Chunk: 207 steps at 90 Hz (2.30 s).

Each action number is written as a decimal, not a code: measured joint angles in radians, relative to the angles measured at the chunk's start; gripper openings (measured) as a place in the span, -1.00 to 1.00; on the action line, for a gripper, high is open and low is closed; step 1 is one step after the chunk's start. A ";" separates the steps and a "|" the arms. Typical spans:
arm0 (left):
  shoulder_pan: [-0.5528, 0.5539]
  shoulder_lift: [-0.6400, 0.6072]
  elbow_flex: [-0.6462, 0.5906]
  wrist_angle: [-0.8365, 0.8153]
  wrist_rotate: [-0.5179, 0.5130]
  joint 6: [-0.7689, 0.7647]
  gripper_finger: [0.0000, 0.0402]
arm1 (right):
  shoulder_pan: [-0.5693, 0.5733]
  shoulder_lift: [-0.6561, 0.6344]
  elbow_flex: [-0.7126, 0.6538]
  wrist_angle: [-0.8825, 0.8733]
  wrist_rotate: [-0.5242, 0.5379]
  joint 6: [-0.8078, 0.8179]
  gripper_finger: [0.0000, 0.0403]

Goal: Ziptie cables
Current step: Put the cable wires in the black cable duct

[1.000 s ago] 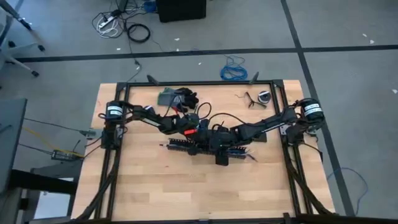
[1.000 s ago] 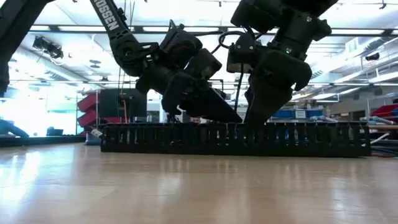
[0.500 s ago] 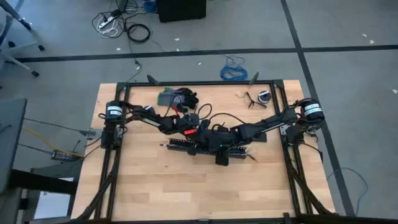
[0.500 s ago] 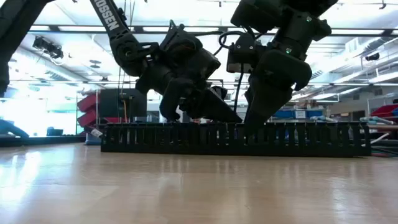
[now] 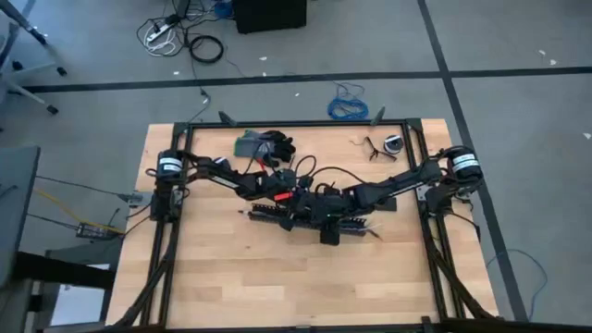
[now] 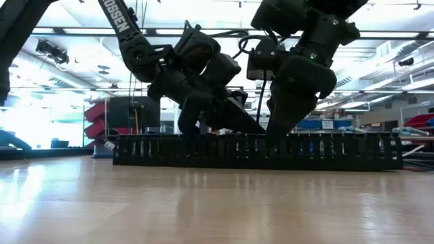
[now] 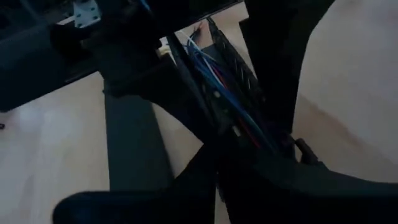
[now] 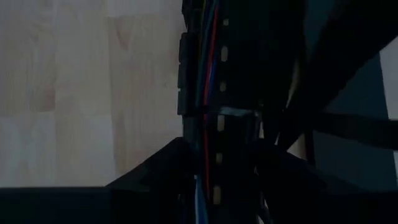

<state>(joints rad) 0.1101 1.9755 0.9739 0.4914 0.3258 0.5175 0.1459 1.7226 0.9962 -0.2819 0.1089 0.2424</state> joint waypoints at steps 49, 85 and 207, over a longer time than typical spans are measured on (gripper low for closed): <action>0.000 -0.002 0.013 -0.032 -0.017 0.094 -1.00 | 0.003 0.000 0.000 0.004 -0.003 0.001 -0.11; -0.024 0.009 0.014 -0.064 0.033 0.161 -1.00 | 0.005 0.002 0.000 0.020 -0.019 0.001 -0.11; -0.011 0.035 0.010 -0.037 0.008 0.236 -1.00 | 0.029 0.000 0.002 -0.034 -0.117 0.015 -0.13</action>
<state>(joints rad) 0.0994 2.0102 0.9836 0.4545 0.3340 0.7538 0.1749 1.7222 0.9985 -0.3157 -0.0082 0.2577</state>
